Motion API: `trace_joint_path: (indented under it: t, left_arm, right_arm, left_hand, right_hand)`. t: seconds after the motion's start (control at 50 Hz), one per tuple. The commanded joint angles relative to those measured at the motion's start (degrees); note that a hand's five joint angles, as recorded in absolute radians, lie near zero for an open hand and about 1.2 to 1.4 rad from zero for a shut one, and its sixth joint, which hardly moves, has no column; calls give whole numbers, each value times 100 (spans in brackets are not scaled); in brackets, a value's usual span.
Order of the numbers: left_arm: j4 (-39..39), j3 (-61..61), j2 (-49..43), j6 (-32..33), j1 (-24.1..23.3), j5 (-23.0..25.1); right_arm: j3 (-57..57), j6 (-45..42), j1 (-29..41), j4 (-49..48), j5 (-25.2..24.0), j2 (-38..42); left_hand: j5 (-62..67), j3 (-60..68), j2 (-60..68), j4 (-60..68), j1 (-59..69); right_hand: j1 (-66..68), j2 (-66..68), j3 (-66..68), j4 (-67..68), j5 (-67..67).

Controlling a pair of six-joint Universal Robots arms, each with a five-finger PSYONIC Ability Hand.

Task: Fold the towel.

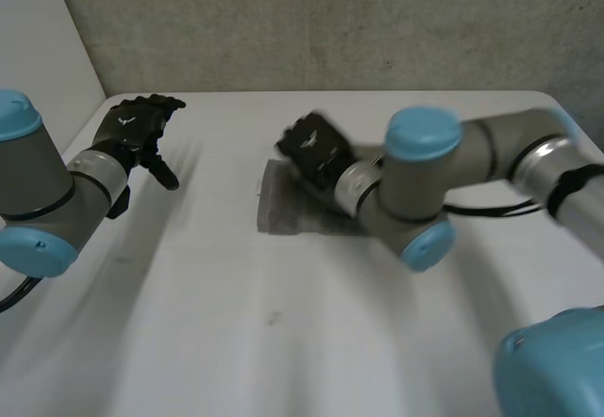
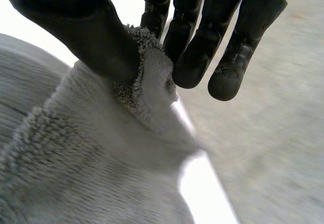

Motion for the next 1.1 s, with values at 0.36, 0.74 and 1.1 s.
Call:
trace_joint_path:
  t: [0.36, 0.74, 1.1]
  left_arm:
    - [190, 15, -1, -148, -248, 4]
    - [190, -47, -27, -201, -380, -5]
    - [172, -275, 289, -218, -398, -32]
  right_arm:
    - [1113, 1931, -767, 633, 750, -1247]
    - [3742, 1940, -2245, -305, 355, -1775]
    - [2486, 1993, -1384, -596, 329, -1881]
  left_hand:
    - [-152, 41, 51, 49, 19]
    - [-152, 41, 51, 49, 19]
    - [-152, 41, 51, 49, 19]
  right_hand:
    - [-6633, -6573, -6709, -6695, -6619]
    - [-604, -543, -680, -666, -589]
    - [367, 427, 291, 305, 381]
